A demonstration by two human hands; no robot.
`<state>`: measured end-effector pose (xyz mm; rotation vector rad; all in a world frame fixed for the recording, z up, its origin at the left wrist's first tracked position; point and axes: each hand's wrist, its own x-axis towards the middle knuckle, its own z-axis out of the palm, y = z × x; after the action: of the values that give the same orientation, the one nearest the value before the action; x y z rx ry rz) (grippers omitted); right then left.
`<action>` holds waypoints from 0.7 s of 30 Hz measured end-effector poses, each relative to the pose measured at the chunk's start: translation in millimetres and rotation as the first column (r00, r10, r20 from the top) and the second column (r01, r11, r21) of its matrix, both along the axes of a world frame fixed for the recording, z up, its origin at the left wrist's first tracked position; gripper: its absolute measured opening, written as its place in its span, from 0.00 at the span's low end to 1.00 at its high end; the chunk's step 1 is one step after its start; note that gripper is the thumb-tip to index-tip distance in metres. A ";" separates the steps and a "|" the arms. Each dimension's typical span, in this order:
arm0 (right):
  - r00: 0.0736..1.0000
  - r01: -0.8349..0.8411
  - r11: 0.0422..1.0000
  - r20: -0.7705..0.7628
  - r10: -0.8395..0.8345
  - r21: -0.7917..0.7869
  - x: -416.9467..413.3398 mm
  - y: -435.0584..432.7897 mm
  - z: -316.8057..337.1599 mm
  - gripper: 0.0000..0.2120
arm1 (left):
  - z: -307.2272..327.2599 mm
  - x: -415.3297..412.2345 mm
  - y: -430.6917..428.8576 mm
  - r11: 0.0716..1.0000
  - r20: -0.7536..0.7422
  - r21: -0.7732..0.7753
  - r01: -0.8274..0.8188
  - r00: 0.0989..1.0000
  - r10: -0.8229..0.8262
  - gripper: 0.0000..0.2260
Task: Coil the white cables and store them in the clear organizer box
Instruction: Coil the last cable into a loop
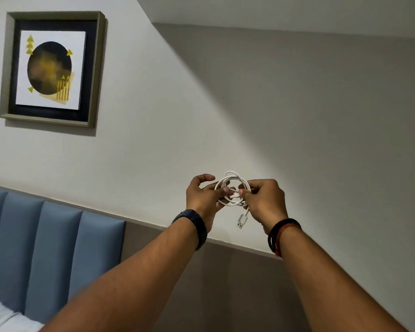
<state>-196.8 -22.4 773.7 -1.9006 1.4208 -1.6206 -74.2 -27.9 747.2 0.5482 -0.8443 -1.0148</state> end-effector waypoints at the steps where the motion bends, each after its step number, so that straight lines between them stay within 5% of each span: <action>1: 1.000 -0.014 1.000 0.025 0.014 0.014 0.1 0.6 0.6 0.03 | -0.4 -0.6 -0.5 1.000 -0.006 -0.008 0.006 1.000 -0.006 0.19; 9: 0.978 -0.137 0.985 0.169 0.119 0.100 -2.3 2.0 4.7 0.06 | -2.6 -1.2 -2.3 0.998 0.034 -0.053 0.043 0.999 -0.041 0.18; 21: 0.998 -0.064 0.991 0.019 0.062 0.115 -8.1 -1.0 2.7 0.08 | -3.3 -5.7 -2.8 0.989 0.248 -0.044 -0.142 0.957 0.149 0.13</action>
<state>-204.8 -23.4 776.4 -1.8454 1.4015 -1.4879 -79.9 -30.7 743.9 0.7163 -1.0242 -0.8085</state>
